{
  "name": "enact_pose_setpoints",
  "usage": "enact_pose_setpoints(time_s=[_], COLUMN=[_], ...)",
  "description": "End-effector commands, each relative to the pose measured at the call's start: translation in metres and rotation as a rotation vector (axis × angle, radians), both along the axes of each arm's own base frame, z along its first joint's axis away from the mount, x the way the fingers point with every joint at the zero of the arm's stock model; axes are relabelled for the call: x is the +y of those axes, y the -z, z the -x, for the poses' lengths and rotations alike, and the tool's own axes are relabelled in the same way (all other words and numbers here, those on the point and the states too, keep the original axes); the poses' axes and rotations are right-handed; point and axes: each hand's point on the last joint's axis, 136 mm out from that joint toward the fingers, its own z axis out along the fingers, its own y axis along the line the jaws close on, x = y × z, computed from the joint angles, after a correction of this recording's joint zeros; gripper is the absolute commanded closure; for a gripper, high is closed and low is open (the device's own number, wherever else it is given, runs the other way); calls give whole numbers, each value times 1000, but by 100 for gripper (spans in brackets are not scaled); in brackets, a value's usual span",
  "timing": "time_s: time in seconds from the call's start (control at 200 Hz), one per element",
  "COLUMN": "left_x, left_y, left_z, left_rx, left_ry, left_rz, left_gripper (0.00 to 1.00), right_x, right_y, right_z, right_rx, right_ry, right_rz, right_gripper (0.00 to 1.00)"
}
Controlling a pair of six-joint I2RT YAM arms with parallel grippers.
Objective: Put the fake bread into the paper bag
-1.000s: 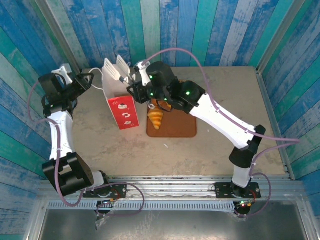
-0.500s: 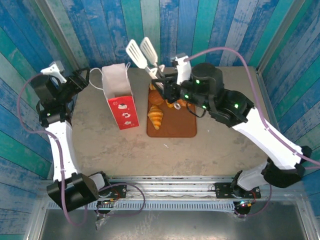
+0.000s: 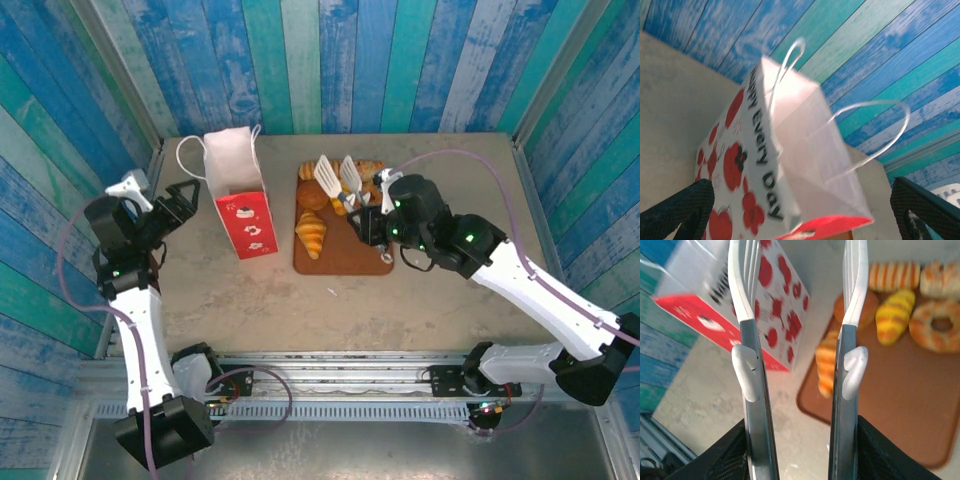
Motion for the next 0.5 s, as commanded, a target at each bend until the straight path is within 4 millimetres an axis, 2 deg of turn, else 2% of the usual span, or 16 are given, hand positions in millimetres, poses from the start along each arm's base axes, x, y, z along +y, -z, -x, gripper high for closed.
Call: enact_pose_setpoints(time_s=[0.0, 0.215, 0.361, 0.496], left_x=[-11, -15, -16, -15], left_y=[16, 55, 63, 59], left_z=[11, 22, 24, 23], left_rx=[27, 118, 127, 120], left_ry=[24, 25, 24, 20], left_rz=[40, 34, 38, 29], left_gripper=[5, 6, 5, 5], right_x=[0, 4, 9, 12], right_y=[20, 89, 132, 153], right_z=[9, 24, 35, 39], right_rx=[81, 275, 362, 378], right_ry=[9, -2, -4, 15], right_rz=[-37, 27, 135, 220], right_gripper=[49, 50, 50, 50])
